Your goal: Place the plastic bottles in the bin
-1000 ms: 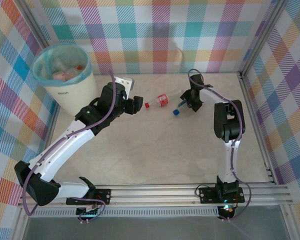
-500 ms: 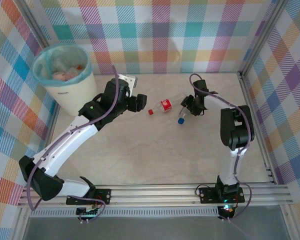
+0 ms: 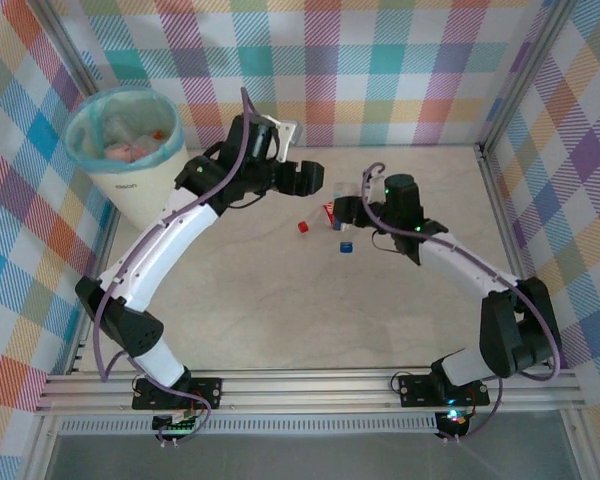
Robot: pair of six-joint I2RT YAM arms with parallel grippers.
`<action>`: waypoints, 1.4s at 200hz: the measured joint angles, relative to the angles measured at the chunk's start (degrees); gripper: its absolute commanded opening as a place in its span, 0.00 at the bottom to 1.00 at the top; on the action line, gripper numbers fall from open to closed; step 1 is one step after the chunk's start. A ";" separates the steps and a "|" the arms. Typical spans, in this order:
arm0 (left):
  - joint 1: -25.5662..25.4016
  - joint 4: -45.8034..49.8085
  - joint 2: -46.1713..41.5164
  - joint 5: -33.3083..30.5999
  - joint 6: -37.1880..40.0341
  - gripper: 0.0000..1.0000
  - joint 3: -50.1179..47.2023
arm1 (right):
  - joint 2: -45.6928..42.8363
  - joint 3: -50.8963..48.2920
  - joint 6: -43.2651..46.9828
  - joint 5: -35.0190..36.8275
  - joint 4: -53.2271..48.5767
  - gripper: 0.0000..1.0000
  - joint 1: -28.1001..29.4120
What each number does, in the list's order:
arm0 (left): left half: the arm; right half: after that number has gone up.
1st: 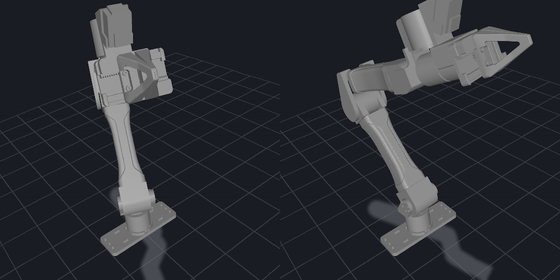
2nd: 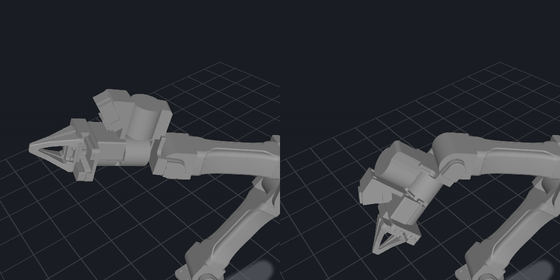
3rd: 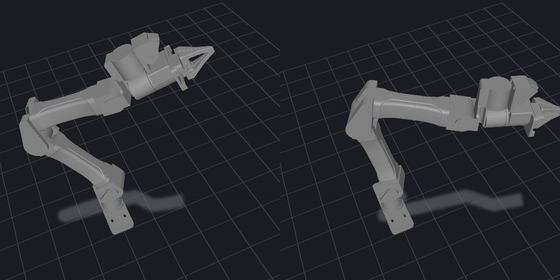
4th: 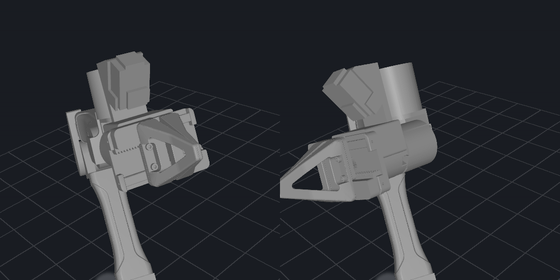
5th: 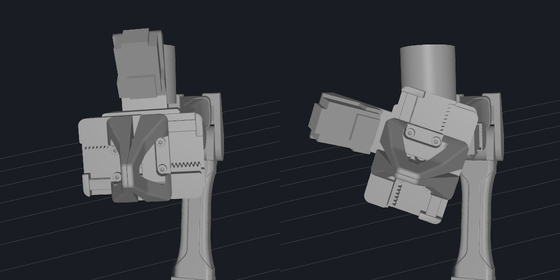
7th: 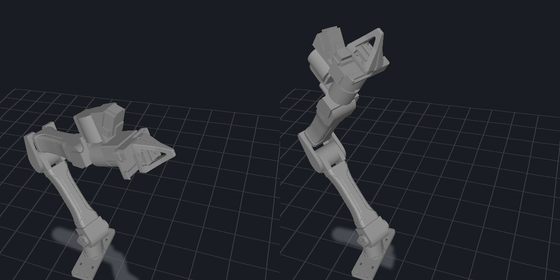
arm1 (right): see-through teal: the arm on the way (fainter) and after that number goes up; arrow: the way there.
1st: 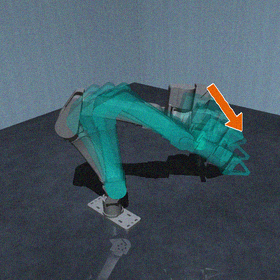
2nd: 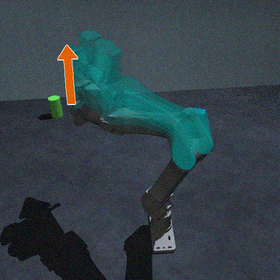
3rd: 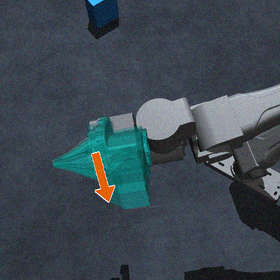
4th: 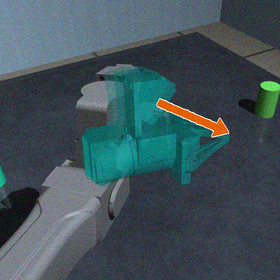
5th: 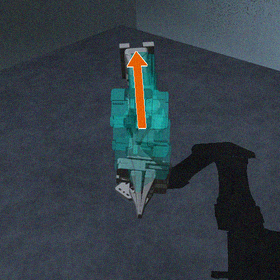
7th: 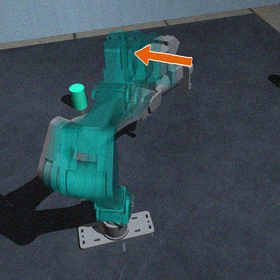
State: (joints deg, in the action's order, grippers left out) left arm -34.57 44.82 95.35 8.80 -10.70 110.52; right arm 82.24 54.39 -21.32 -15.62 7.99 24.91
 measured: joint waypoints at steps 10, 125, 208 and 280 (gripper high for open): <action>1.14 1.01 1.18 3.08 -0.42 0.84 1.81 | -0.83 -1.40 2.91 -0.79 2.82 0.55 2.05; 3.65 4.70 0.04 24.52 -0.02 0.84 -2.82 | -6.93 -5.66 16.00 -6.25 16.48 0.58 8.39; 4.33 4.59 0.07 28.30 1.05 0.72 -4.94 | -6.99 -5.49 16.26 -6.36 16.39 0.58 9.46; 4.44 5.09 0.57 29.88 2.45 0.77 -5.14 | -7.08 -3.67 16.22 -6.34 16.20 0.59 9.49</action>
State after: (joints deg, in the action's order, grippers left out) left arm -30.13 49.91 95.92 38.68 -8.25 105.38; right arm 75.16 50.72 -5.10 -21.96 24.18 34.39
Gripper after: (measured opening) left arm 0.781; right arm 0.592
